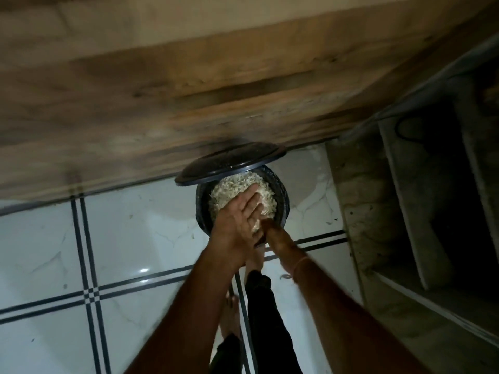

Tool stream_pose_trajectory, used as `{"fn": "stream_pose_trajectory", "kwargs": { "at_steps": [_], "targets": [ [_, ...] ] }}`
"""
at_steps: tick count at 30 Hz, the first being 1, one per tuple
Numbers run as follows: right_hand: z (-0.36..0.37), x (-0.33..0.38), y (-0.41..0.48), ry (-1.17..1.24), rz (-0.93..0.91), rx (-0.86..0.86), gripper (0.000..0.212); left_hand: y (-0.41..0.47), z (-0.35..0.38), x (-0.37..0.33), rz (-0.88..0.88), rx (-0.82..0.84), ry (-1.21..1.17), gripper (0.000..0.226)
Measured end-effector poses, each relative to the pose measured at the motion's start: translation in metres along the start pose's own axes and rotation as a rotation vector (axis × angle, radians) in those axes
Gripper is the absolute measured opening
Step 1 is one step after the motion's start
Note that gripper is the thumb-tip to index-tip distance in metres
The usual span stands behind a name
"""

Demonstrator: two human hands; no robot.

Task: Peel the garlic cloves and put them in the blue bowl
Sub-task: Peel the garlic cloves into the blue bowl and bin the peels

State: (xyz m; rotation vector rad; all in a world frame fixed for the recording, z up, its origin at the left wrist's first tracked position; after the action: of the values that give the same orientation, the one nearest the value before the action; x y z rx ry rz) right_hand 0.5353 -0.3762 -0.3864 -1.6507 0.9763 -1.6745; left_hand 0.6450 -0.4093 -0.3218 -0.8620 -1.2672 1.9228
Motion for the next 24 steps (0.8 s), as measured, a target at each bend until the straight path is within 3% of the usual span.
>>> {"fn": "stream_pose_trajectory", "kwargs": {
  "at_steps": [2,3,5,7,12,17,22,24],
  "targets": [
    [-0.012,0.019,-0.018,-0.142,-0.114,0.004,0.040,-0.031,0.002,-0.005,0.092,-0.111,0.133,0.027],
    [-0.015,0.025,-0.032,-0.094,-0.185,-0.001,0.041,-0.046,0.002,-0.004,0.141,-0.193,0.226,0.018],
    [-0.020,0.039,-0.081,-0.039,-0.219,0.021,0.042,-0.074,0.007,0.004,0.200,-0.258,0.415,0.029],
    [-0.031,0.052,-0.145,-0.021,-0.296,0.011,0.037,-0.112,0.017,0.016,0.289,-0.226,0.599,0.042],
    [-0.079,0.063,-0.297,-0.054,-0.459,-0.121,0.022,-0.233,0.045,0.068,0.544,-0.150,1.091,0.045],
    [-0.151,0.032,-0.409,-0.175,-0.567,-0.349,0.064,-0.314,0.087,0.135,0.750,-0.020,1.344,0.043],
    [-0.238,0.009,-0.476,-0.156,-0.645,-0.594,0.032,-0.355,0.152,0.209,0.832,0.222,1.553,0.035],
    [-0.278,-0.001,-0.493,-0.175,-0.667,-0.688,0.034,-0.366,0.185,0.242,0.918,0.286,1.636,0.035]
  ]
}}
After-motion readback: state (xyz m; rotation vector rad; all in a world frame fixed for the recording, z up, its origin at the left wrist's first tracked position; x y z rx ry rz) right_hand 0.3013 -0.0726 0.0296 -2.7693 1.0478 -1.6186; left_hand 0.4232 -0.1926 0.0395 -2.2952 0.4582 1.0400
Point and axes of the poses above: each hand's wrist, its own y-axis towards the middle knuckle, its own z-axis out of the palm, x = y × z, the point moved 2 cm from there along y, towards the middle knuckle, and after that the axes turned 5 degrees about -z, right-handed, at the moved point
